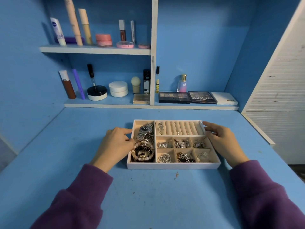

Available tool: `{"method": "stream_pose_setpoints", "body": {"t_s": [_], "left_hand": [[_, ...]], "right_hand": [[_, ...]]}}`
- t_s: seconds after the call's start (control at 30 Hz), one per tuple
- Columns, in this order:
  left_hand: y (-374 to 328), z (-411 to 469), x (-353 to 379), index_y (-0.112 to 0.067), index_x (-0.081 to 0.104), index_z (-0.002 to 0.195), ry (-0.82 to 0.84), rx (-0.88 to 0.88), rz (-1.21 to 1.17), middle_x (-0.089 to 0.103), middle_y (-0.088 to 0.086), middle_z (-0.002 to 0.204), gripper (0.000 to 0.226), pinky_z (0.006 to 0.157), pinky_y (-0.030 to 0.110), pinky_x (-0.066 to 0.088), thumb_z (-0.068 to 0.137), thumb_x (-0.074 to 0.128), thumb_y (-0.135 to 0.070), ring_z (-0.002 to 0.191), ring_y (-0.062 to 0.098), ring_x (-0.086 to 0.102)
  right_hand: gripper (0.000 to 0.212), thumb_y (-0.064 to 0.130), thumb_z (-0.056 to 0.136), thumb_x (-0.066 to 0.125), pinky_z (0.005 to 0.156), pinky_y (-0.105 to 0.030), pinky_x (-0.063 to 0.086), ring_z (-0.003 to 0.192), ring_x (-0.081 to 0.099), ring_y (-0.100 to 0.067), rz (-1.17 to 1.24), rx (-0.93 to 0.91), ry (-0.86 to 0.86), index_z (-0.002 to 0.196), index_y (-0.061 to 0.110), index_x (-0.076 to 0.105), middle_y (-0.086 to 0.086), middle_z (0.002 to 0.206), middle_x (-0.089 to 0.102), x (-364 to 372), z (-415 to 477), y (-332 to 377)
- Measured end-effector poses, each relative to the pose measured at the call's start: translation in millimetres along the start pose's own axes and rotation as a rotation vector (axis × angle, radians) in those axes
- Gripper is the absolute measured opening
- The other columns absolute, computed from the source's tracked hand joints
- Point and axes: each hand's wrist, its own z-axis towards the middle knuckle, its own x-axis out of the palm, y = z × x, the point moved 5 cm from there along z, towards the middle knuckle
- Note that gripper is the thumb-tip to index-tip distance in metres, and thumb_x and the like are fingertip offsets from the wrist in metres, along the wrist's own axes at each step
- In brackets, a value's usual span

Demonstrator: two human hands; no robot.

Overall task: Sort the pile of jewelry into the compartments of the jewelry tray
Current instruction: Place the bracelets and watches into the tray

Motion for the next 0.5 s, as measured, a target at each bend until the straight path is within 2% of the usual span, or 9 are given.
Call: {"method": "stream_pose_setpoints", "body": {"t_s": [0.03,0.1,0.2,0.3,0.5], "left_hand": [[-0.2,0.4,0.5,-0.021,0.055,0.126,0.001,0.003,0.005,0.07,0.008,0.064,0.041,0.053,0.022,0.042,0.085,0.054,-0.015,0.057,0.009,0.056],[-1.0,0.4,1.0,-0.022,0.054,0.126,0.002,0.01,0.008,0.069,0.002,0.062,0.041,0.047,0.018,0.037,0.086,0.055,-0.017,0.052,0.005,0.053],[-1.8,0.1,-0.1,-0.023,0.056,0.124,-0.009,0.019,0.012,0.069,-0.002,0.064,0.038,0.043,0.015,0.033,0.086,0.056,-0.018,0.046,0.004,0.051],[-1.3,1.0,0.1,-0.023,0.057,0.124,-0.025,0.032,0.033,0.07,-0.001,0.065,0.038,0.043,0.017,0.033,0.086,0.056,-0.018,0.048,0.004,0.052],[1.4,1.0,1.2,-0.021,0.053,0.127,-0.025,0.024,0.01,0.071,0.001,0.069,0.04,0.042,0.011,0.033,0.087,0.055,-0.018,0.045,0.001,0.052]], "right_hand": [[0.04,-0.003,0.089,0.045,0.055,-0.001,0.04,0.073,0.056,-0.005,-0.007,-0.007,-0.011,0.125,0.011,0.056,-0.005,0.104,0.061,-0.1,-0.2,0.8],[0.039,-0.004,0.088,0.045,0.051,0.001,0.039,0.071,0.054,-0.001,-0.024,-0.013,-0.031,0.123,0.009,0.058,-0.008,0.106,0.061,-1.0,-1.7,1.6],[0.038,-0.003,0.088,0.046,0.052,0.0,0.041,0.078,0.056,-0.012,-0.035,-0.02,-0.044,0.12,0.009,0.06,-0.009,0.112,0.063,-0.8,-4.2,0.9],[0.037,-0.002,0.088,0.046,0.053,-0.004,0.042,0.08,0.056,-0.013,-0.045,-0.028,-0.058,0.12,0.01,0.061,-0.009,0.114,0.064,-0.5,-5.4,0.8],[0.035,-0.001,0.089,0.047,0.054,-0.003,0.042,0.075,0.057,-0.003,0.02,-0.018,-0.057,0.119,0.011,0.061,-0.003,0.103,0.062,-0.8,-6.3,-0.2]]}}
